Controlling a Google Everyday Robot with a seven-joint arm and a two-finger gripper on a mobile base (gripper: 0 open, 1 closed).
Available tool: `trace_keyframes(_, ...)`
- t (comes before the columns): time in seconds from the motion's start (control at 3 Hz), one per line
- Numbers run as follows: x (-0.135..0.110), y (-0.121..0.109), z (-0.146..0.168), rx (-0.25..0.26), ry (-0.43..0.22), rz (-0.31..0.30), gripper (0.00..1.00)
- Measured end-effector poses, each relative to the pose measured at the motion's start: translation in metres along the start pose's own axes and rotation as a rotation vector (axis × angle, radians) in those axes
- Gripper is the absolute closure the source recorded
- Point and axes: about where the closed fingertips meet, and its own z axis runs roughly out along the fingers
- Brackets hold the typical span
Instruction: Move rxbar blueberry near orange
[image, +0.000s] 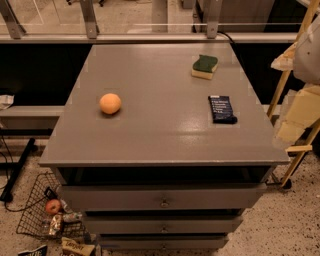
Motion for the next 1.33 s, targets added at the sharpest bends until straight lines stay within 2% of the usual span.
trace_keyframes(0.33,0.000,0.000,0.000,0.000,0.000,0.000,0.00)
trace_keyframes(0.67,-0.011,-0.008,0.008,0.017,0.016,0.064,0.00)
trace_keyframes(1.0,-0.041,-0.032,0.043,0.046,0.053,0.129,0.00)
trace_keyframes(1.33,-0.063,-0.058,0.086,0.050,0.039,0.285,0.00)
